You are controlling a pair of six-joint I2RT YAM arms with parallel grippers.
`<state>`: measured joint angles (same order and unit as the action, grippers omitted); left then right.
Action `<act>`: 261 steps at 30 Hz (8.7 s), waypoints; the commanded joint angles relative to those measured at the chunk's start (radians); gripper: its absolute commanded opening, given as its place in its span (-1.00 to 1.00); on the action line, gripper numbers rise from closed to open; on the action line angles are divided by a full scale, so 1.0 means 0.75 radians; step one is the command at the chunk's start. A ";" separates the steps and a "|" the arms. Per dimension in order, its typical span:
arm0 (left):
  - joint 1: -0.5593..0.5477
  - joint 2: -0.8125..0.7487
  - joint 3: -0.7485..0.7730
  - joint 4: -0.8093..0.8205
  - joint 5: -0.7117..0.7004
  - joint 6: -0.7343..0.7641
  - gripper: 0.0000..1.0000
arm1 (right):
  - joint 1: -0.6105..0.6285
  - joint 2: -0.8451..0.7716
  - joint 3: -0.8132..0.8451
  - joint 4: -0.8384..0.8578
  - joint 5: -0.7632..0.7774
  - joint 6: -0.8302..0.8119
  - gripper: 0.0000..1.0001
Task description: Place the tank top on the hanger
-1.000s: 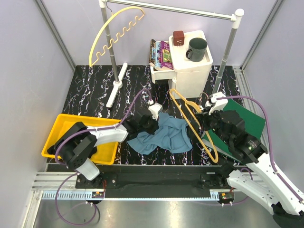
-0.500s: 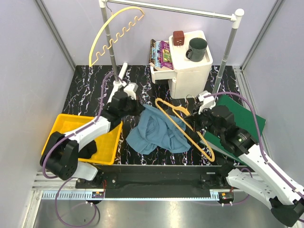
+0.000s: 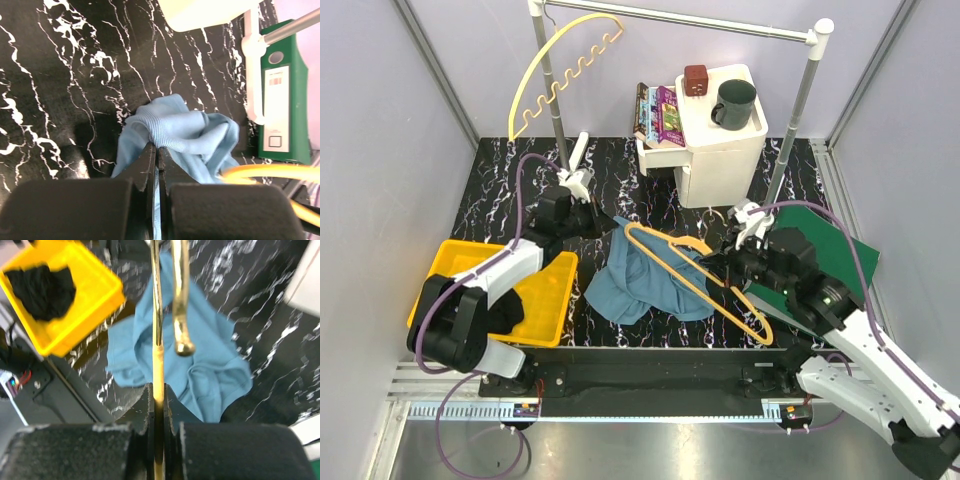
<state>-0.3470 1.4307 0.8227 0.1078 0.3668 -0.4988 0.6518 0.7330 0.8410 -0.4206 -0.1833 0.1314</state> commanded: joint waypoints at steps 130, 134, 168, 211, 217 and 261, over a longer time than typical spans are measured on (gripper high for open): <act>-0.364 -0.292 0.098 -0.393 0.988 0.804 -1.00 | 0.010 0.522 0.126 0.281 -0.789 -0.167 -0.19; -0.362 -0.316 0.087 -0.399 0.868 0.810 -1.00 | 0.006 0.485 0.122 0.199 -0.544 -0.204 0.46; -0.212 -0.611 -0.154 -0.232 -0.240 0.432 -1.00 | 0.221 0.503 -0.274 0.426 0.052 0.117 0.54; -0.212 -0.568 -0.142 -0.221 -0.123 0.391 -1.00 | 0.422 1.070 -0.148 0.647 0.062 0.070 -0.06; -0.210 -0.595 -0.156 -0.199 -0.107 0.385 -1.00 | 0.422 1.123 -0.127 0.626 0.075 0.097 -0.54; -0.323 -0.844 -0.264 -0.066 0.037 0.473 -1.00 | -0.536 0.884 0.165 0.536 -0.087 0.348 -1.00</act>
<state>-0.5789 0.8101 0.6250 -0.0101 0.3569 -0.1684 0.2764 1.3853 0.8837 -0.0666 -0.2276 0.4141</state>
